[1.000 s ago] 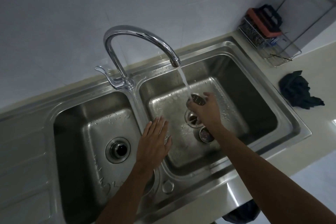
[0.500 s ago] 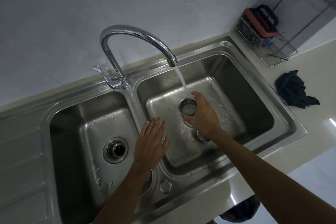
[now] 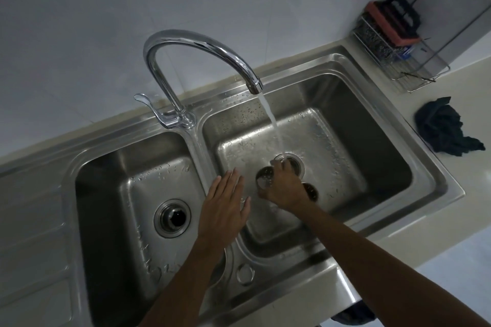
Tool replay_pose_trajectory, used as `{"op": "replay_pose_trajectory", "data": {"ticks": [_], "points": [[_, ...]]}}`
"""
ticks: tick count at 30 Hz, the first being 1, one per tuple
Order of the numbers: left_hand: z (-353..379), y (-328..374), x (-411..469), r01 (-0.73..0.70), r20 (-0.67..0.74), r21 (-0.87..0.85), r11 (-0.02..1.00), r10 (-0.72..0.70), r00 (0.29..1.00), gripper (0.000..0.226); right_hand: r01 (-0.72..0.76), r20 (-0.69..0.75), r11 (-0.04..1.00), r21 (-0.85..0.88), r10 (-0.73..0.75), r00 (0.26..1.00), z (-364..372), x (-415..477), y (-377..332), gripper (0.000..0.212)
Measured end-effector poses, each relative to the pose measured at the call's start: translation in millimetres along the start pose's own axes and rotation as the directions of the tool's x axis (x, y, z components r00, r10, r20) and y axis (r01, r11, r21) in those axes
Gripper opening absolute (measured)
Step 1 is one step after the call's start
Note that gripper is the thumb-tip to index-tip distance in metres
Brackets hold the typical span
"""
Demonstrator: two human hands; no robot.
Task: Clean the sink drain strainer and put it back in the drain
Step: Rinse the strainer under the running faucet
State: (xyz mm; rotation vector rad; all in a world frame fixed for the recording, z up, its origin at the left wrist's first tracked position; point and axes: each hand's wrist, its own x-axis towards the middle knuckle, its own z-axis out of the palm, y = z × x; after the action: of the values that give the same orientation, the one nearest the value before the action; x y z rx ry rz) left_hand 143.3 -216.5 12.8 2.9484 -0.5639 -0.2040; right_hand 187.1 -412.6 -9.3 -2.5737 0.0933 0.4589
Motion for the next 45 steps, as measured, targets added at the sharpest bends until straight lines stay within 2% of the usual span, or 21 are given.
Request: {"op": "replay_pose_trajectory", "data": {"ticks": [3,6,9,14,17,20,22,25,26,28,30,34,38,45], "points": [[2.8,0.2,0.3,-0.006,-0.053,-0.01,1.0,0.006,0.999,0.057,0.027,0.015,0.998,-0.061,-0.026,1.0,28.3,17.5,-15.2,0.084],[7.0,0.4,2.2,-0.008,-0.069,-0.009,1.0,0.007,0.998,0.057,-0.009,0.022,1.0,0.001,0.009,1.0,51.5,31.7,-24.4,0.07],[8.1,0.1,3.1,-0.007,-0.075,-0.001,1.0,0.007,0.997,0.057,-0.048,0.043,0.999,0.007,0.048,0.998,67.2,38.2,-23.5,0.072],[9.5,-2.5,1.5,-0.013,-0.086,-0.002,1.0,0.013,0.996,0.055,-0.022,0.091,1.0,-0.007,0.022,0.996,81.7,32.2,-11.9,0.064],[9.7,-6.0,1.1,-0.019,-0.104,0.015,1.0,0.02,0.994,0.054,0.0,0.173,1.0,0.005,0.0,0.985,76.8,20.8,-1.7,0.079],[11.0,-6.8,1.2,-0.034,-0.133,0.009,0.999,0.035,0.99,0.052,0.081,0.199,0.974,-0.21,-0.039,0.979,54.4,12.8,23.8,0.085],[12.3,-6.1,2.2,-0.038,-0.155,0.002,0.999,0.038,0.987,0.051,0.101,0.186,0.903,-0.418,-0.024,0.982,34.4,11.8,44.6,0.081],[14.1,-4.0,1.9,-0.037,-0.158,-0.003,0.999,0.036,0.987,0.052,-0.069,0.119,0.801,-0.595,0.173,0.978,11.6,7.4,75.4,0.068],[14.6,-3.7,2.0,-0.036,-0.155,-0.004,0.999,0.035,0.987,0.052,-0.131,0.114,0.797,-0.59,0.243,0.963,8.3,5.6,85.2,0.068],[15.3,-4.0,2.5,-0.037,-0.154,-0.009,0.999,0.035,0.987,0.053,-0.212,0.187,0.853,-0.476,0.334,0.924,4.6,3.5,98.3,0.075],[15.4,-4.4,2.7,-0.038,-0.154,-0.007,0.999,0.036,0.987,0.053,-0.223,0.246,0.903,-0.368,0.326,0.913,1.3,6.6,98.6,0.084],[16.2,-4.3,1.4,-0.032,-0.146,-0.006,0.999,0.031,0.989,0.052,-0.241,0.115,0.955,-0.173,0.263,0.958,-10.0,30.1,69.5,0.091],[15.5,-3.2,0.9,-0.027,-0.138,-0.018,0.999,0.024,0.99,0.053,-0.26,-0.018,0.962,0.081,0.263,0.965,-25.5,61.5,41.0,0.073],[15.1,-3.4,3.0,-0.028,-0.138,-0.019,0.999,0.025,0.99,0.053,-0.221,-0.06,0.975,0.033,0.223,0.973,-14.3,70.4,32.6,0.077]]}}
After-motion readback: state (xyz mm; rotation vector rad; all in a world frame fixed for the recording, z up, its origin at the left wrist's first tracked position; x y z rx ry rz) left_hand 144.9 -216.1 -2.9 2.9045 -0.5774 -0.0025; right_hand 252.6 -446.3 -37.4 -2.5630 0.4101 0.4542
